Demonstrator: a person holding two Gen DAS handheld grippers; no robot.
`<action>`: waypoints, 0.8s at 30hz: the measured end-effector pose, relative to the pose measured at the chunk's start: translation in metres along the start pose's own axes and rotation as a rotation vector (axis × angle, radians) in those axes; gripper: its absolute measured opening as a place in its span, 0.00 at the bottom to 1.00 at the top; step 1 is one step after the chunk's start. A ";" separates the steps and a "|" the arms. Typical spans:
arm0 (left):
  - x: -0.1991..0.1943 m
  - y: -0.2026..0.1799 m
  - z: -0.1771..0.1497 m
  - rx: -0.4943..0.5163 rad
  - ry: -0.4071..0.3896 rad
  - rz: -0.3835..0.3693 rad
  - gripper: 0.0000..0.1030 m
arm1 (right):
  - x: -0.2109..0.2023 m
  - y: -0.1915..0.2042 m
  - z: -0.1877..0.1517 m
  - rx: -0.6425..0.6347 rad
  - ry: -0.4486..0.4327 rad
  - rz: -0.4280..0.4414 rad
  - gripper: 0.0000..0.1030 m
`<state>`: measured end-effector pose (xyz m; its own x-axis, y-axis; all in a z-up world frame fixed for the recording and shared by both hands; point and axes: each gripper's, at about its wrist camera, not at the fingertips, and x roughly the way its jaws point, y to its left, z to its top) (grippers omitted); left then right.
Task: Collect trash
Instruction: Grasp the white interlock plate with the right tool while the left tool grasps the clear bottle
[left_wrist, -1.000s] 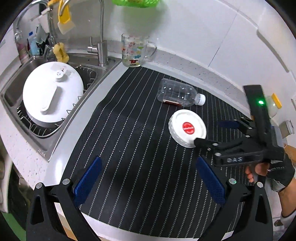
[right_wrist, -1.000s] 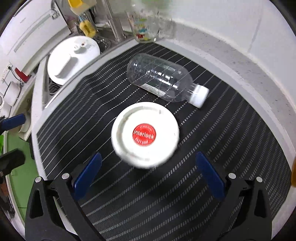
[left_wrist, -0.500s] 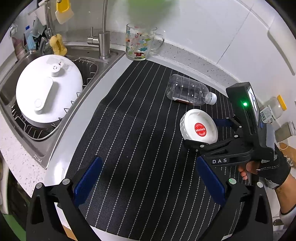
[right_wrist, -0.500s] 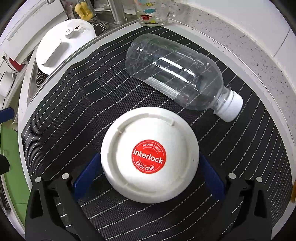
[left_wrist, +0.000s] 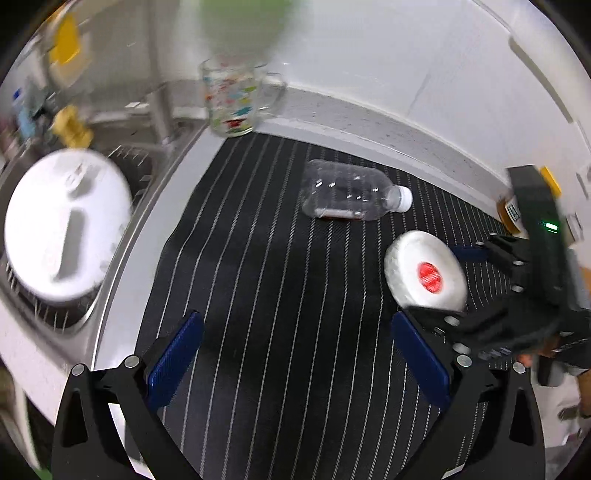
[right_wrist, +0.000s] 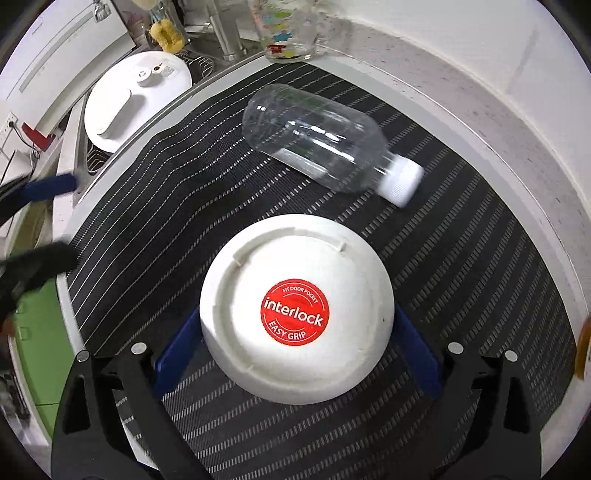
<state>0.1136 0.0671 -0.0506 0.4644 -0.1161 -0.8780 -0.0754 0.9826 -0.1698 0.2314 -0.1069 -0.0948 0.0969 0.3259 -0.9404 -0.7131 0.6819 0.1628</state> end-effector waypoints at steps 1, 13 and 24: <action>0.005 -0.002 0.008 0.032 0.005 -0.009 0.95 | -0.005 -0.004 -0.003 0.011 0.004 0.004 0.92; 0.071 -0.032 0.084 0.511 0.105 -0.098 0.95 | -0.050 -0.040 -0.019 0.154 -0.015 -0.004 0.92; 0.127 -0.058 0.115 0.915 0.207 -0.173 0.95 | -0.056 -0.052 -0.028 0.251 -0.006 -0.035 0.92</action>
<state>0.2785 0.0118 -0.1002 0.2324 -0.2073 -0.9503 0.7403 0.6714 0.0345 0.2438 -0.1790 -0.0588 0.1231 0.3031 -0.9450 -0.5147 0.8336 0.2004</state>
